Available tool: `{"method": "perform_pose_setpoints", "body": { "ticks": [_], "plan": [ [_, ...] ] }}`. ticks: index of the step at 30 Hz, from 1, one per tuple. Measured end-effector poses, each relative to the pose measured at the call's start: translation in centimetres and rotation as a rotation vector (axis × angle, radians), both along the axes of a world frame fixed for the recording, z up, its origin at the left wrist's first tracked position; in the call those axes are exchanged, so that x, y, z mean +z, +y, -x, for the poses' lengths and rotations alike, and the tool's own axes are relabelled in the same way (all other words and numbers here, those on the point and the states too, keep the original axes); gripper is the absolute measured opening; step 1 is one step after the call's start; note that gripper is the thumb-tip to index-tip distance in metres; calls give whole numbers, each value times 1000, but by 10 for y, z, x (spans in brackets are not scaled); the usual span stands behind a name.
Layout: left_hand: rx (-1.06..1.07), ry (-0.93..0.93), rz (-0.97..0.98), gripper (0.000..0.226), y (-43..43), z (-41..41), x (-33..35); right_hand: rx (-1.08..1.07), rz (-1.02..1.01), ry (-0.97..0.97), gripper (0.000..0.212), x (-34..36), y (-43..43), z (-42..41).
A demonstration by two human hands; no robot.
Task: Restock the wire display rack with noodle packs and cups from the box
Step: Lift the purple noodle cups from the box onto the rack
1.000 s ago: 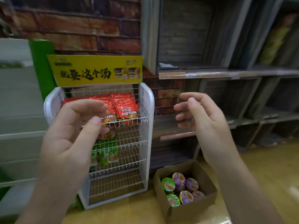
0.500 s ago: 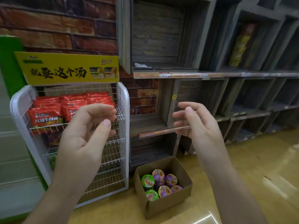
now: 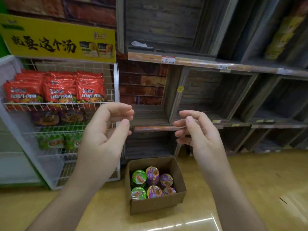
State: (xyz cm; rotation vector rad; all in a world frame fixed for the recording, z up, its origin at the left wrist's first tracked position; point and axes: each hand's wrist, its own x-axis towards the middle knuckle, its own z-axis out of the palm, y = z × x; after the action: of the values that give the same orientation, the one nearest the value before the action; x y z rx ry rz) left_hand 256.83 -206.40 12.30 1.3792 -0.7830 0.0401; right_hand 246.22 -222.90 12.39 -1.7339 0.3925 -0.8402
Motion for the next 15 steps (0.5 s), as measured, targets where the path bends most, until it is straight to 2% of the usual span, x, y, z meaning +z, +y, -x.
{"method": "perform_pose_setpoints", "body": {
  "ticks": [8,15],
  "plan": [
    [82,75,-66,22,-56,-47,-40,18,-84,33,20,-45,-57,-58],
    [17,149,-111,21,-105,-138,-89,-16,-143,84,20,-95,-94,-141]
  ]
}}
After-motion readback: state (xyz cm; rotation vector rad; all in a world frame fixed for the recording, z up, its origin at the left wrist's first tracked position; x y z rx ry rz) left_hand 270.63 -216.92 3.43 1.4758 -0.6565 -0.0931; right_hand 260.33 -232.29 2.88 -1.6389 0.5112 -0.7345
